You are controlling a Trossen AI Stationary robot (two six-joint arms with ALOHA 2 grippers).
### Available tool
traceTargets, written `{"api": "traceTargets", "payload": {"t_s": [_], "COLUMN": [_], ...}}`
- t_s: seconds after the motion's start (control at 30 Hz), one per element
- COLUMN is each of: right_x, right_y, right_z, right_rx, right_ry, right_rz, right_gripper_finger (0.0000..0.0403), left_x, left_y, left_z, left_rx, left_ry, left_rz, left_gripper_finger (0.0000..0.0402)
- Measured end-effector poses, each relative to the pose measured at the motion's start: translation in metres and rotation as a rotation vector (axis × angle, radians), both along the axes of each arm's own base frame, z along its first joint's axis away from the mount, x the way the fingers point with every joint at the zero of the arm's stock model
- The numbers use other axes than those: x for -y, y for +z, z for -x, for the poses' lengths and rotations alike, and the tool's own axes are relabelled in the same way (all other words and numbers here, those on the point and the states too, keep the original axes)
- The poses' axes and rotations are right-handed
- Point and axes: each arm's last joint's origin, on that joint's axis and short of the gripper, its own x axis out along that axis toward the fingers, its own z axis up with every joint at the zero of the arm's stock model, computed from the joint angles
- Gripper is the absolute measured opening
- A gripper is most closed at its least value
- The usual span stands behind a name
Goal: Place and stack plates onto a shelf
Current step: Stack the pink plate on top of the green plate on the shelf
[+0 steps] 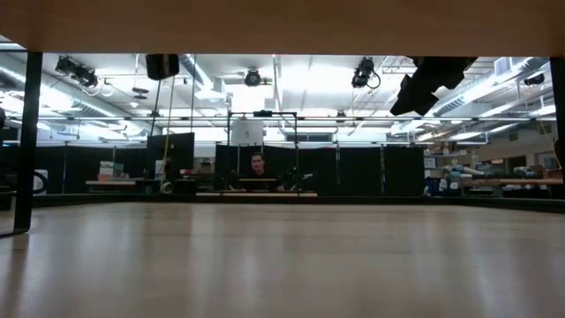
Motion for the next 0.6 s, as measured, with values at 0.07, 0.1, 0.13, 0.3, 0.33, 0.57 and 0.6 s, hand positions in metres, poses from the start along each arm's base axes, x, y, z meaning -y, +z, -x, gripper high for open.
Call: {"api": "traceTargets", "payload": {"t_s": [0.07,0.1,0.13,0.3,0.33,0.57,0.6], "right_x": [0.000,0.000,0.000,0.000,0.000,0.000,0.000], "right_y": [0.000,0.000,0.000,0.000,0.000,0.000,0.000], "right_z": [0.000,0.000,0.000,0.000,0.000,0.000,0.000], "right_rx": [0.000,0.000,0.000,0.000,0.000,0.004,0.004], "right_ry": [0.000,0.000,0.000,0.000,0.000,-0.002,-0.001], "right_rz": [0.000,0.000,0.000,0.000,0.000,-0.001,-0.002], "right_gripper_finger": [0.0169,0.0169,0.0169,0.0169,0.0169,0.0169,0.0169], "left_x": [0.010,0.015,0.019,0.043,0.048,0.081,0.087], "left_y": [0.000,0.001,0.004,0.031,0.036,0.063,0.067], "left_z": [-0.001,-0.001,-0.001,-0.001,-0.001,-0.007,-0.010], "left_rx": [-0.002,-0.009,-0.015,-0.048,-0.066,-0.194,-0.191], "left_ry": [-0.033,-0.042,-0.048,-0.070,-0.067,-0.078,-0.091], "left_rz": [0.008,0.012,0.018,-0.028,-0.041,-0.116,-0.121], "left_gripper_finger": [0.0005,0.0005,0.0005,0.0005,0.0005,0.0005,0.0005]}}
